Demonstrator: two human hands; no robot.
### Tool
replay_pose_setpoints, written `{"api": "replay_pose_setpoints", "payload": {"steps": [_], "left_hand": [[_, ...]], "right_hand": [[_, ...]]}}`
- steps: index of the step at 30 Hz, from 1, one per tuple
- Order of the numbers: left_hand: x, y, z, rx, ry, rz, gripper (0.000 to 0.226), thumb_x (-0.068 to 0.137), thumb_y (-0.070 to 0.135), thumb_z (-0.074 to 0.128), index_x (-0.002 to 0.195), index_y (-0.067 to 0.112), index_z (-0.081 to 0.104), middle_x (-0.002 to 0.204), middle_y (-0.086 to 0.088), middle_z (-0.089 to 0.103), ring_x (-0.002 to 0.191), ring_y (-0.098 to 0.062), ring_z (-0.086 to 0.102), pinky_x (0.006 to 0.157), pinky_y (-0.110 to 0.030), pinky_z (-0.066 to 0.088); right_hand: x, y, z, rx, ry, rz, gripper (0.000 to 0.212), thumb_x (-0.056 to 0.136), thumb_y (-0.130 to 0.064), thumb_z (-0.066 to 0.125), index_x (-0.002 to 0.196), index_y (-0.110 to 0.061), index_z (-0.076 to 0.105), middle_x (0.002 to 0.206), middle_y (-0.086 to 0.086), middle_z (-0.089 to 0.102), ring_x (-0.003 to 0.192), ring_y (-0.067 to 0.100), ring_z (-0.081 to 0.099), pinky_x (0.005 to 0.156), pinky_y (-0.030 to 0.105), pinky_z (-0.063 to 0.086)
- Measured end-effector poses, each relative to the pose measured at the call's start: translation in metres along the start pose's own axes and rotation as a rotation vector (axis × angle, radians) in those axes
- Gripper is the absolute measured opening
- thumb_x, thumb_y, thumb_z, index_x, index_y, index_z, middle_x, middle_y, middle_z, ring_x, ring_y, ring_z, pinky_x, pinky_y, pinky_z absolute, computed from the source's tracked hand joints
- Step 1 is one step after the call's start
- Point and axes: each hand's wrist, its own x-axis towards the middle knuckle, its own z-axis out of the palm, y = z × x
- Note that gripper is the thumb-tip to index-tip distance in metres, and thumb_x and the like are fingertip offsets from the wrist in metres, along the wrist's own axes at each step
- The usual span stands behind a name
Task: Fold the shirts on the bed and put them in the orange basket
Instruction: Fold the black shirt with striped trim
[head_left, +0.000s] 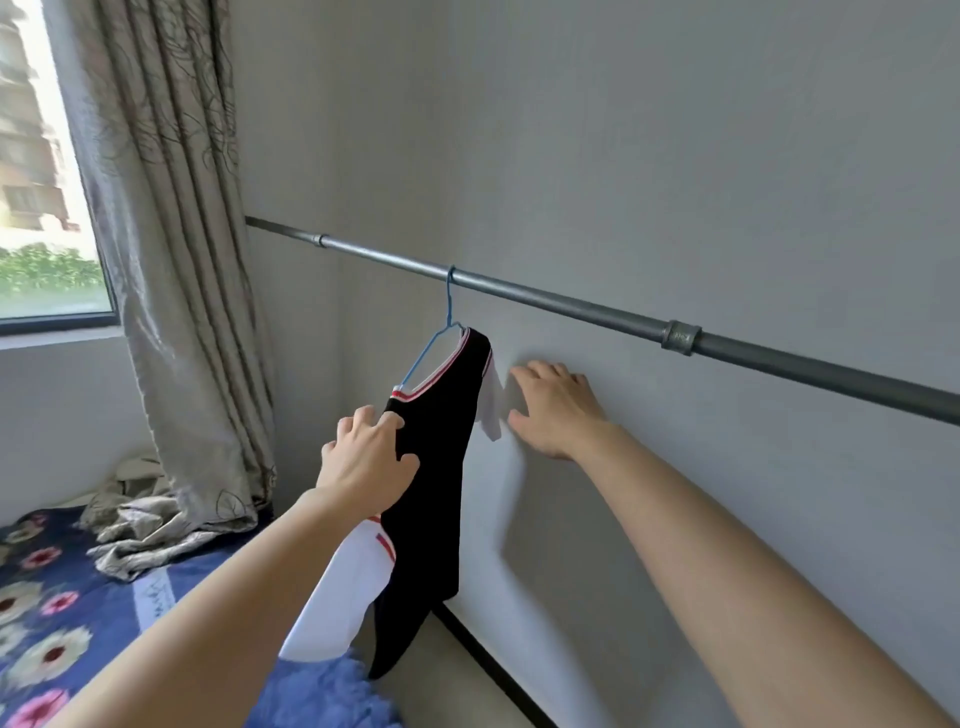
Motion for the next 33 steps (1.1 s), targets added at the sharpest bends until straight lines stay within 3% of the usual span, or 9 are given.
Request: {"api": "replay_pose_setpoints", "payload": {"steps": [10,14,18,21,25,29,33], "left_hand": [[0.113,0.015,0.034,-0.096,0.131,-0.176,0.049,0.091,0.026,0.045,0.137,0.021,0.029,0.136,-0.004,0.038,0.121,-0.026,0.037,0.093,-0.038,0.037],[0.135,-0.001,0.052,-0.273,0.126,-0.247,0.041,0.093,0.027,0.046,0.134,0.028,0.039,0.119,-0.002,0.053,0.106,-0.023,0.053,0.081,-0.031,0.043],[0.143,-0.011,0.059,-0.449,0.186,-0.264,0.020,0.093,0.021,0.051,0.108,0.030,0.060,0.085,0.011,0.063,0.081,-0.011,0.061,0.065,-0.018,0.044],[0.141,-0.009,0.057,-0.447,0.182,-0.244,0.010,0.092,0.022,0.055,0.096,0.031,0.057,0.088,0.009,0.067,0.081,-0.010,0.062,0.068,-0.020,0.047],[0.134,-0.001,0.045,-0.392,0.206,-0.179,0.012,0.091,0.019,0.056,0.103,0.021,0.058,0.095,0.005,0.068,0.083,-0.015,0.064,0.075,-0.027,0.050],[0.117,0.001,0.018,-0.388,0.352,-0.098,0.008,0.092,0.019,0.057,0.100,0.023,0.057,0.085,0.012,0.065,0.073,-0.009,0.063,0.065,-0.020,0.049],[0.078,-0.010,-0.002,-0.391,0.421,-0.041,0.003,0.092,0.019,0.058,0.093,0.022,0.057,0.076,0.013,0.063,0.061,-0.008,0.057,0.058,-0.014,0.042]], "right_hand": [[0.151,0.017,0.045,0.194,0.017,-0.131,0.052,0.096,-0.026,0.041,0.145,-0.012,0.029,0.150,0.007,0.032,0.138,0.021,0.027,0.110,0.035,0.023],[0.184,-0.006,0.079,0.381,-0.066,-0.120,0.047,0.100,-0.026,0.035,0.143,-0.008,0.031,0.150,0.009,0.033,0.138,0.024,0.029,0.110,0.035,0.025],[0.204,-0.031,0.095,0.792,-0.128,0.023,0.047,0.101,-0.027,0.036,0.141,-0.005,0.029,0.145,0.012,0.041,0.130,0.028,0.042,0.097,0.031,0.036],[0.215,-0.041,0.095,1.231,-0.147,0.184,0.036,0.098,-0.011,0.040,0.133,-0.001,0.039,0.136,0.014,0.050,0.114,0.023,0.051,0.085,0.027,0.037],[0.221,-0.045,0.083,1.750,-0.132,0.317,0.032,0.094,0.004,0.045,0.124,-0.006,0.050,0.127,0.012,0.060,0.104,0.018,0.057,0.065,0.019,0.040],[0.215,-0.047,0.056,1.835,-0.119,0.183,0.028,0.090,0.007,0.047,0.097,-0.020,0.054,0.108,-0.003,0.066,0.094,0.010,0.060,0.068,0.023,0.042],[0.187,-0.061,0.032,1.772,-0.148,0.017,0.022,0.092,0.004,0.048,0.102,-0.015,0.052,0.098,-0.003,0.068,0.084,0.012,0.064,0.072,0.025,0.047]]}}
